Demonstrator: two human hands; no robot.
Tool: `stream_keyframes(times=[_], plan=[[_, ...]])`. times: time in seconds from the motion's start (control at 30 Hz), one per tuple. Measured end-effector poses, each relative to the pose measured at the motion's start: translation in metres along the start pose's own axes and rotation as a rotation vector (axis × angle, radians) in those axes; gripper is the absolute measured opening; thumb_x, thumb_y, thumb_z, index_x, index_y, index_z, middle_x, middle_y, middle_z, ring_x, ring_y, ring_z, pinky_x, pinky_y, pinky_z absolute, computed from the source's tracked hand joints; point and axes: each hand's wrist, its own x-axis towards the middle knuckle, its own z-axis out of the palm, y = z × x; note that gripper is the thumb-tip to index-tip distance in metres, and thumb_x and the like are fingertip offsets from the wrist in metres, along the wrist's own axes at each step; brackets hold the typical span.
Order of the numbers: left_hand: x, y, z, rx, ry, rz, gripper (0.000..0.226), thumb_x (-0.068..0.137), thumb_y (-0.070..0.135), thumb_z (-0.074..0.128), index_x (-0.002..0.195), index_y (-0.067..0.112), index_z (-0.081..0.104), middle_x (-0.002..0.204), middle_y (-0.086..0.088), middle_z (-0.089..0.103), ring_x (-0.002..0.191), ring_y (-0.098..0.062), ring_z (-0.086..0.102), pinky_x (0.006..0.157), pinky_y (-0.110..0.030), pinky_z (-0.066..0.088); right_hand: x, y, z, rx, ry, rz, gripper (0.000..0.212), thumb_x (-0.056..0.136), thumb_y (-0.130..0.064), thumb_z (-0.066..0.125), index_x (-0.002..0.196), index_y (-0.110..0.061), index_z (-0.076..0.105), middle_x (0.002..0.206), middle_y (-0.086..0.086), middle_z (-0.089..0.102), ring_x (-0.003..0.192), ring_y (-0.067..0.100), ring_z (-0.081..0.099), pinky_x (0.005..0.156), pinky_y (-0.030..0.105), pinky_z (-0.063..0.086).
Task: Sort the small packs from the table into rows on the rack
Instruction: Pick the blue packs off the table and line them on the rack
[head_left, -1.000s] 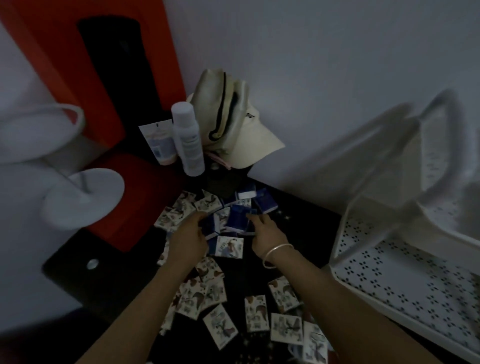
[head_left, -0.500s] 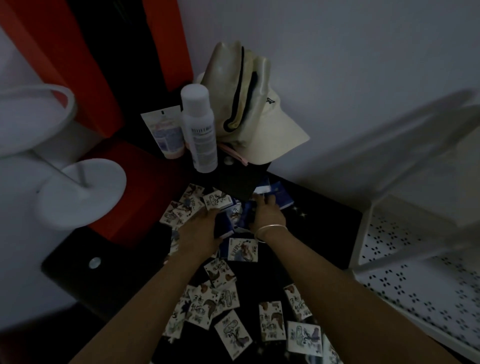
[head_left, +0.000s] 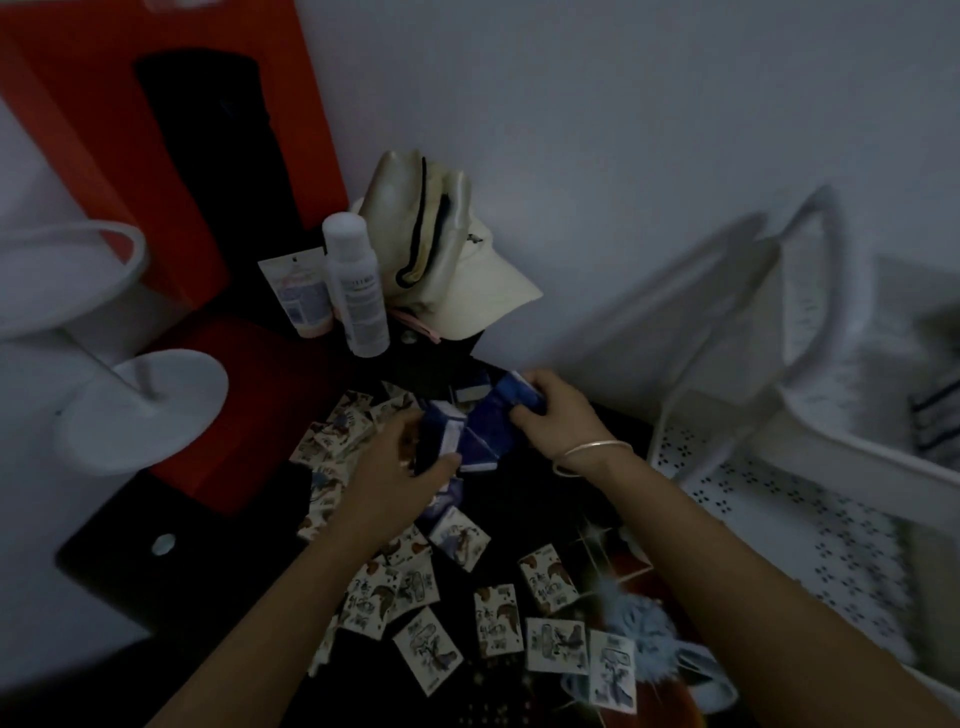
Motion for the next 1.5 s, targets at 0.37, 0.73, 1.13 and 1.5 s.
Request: stream_keyframes(times=[0.37, 0.73, 1.13, 1.5], plan=[[-0.043, 0.14, 0.038, -0.924, -0.235, -0.208, 0.029, 0.099, 0.018, 0.032, 0.109, 0.009, 0.058, 0.093, -0.013, 0.072, 0.074, -0.03, 0.071, 0.052, -0.041, 0.059, -0.111, -0.071, -0.131, 0.025, 0.301, -0.378, 0.01, 0.082, -0.015, 0.064, 0.091, -0.02, 0.067, 0.106, -0.002, 0.069, 0.089, 0.015, 0.066, 0.082, 0.037, 0.055], [-0.053, 0.232, 0.11, -0.903, -0.368, 0.066, 0.034, 0.1, 0.024, 0.034, 0.11, 0.005, 0.061, 0.085, -0.01, 0.073, 0.071, -0.023, 0.071, 0.05, -0.03, 0.057, -0.18, -0.046, -0.289, 0.331, 0.462, -0.159, 0.027, 0.083, 0.011, 0.061, 0.109, 0.003, 0.058, 0.103, 0.022, 0.066, 0.078, 0.02, 0.071, 0.074, 0.03, 0.06], [-0.032, 0.292, 0.224, -0.44, -0.321, 0.268, 0.021, 0.091, 0.005, 0.053, 0.099, 0.022, 0.062, 0.091, 0.002, 0.068, 0.081, -0.011, 0.064, 0.068, -0.022, 0.051, -0.124, 0.066, -0.359, -0.441, 0.83, -0.021, 0.024, 0.087, -0.03, 0.063, 0.11, -0.031, 0.055, 0.094, 0.002, 0.066, 0.089, 0.02, 0.058, 0.07, 0.031, 0.047], [0.055, 0.288, 0.283, -0.228, -0.145, 0.314, 0.029, 0.081, -0.006, 0.057, 0.099, 0.017, 0.06, 0.1, -0.002, 0.068, 0.096, -0.021, 0.064, 0.089, -0.043, 0.055, -0.096, 0.095, -0.342, -0.514, 0.481, -0.062, 0.024, 0.087, -0.022, 0.061, 0.111, -0.025, 0.057, 0.106, 0.0, 0.061, 0.099, 0.019, 0.057, 0.08, 0.023, 0.041]])
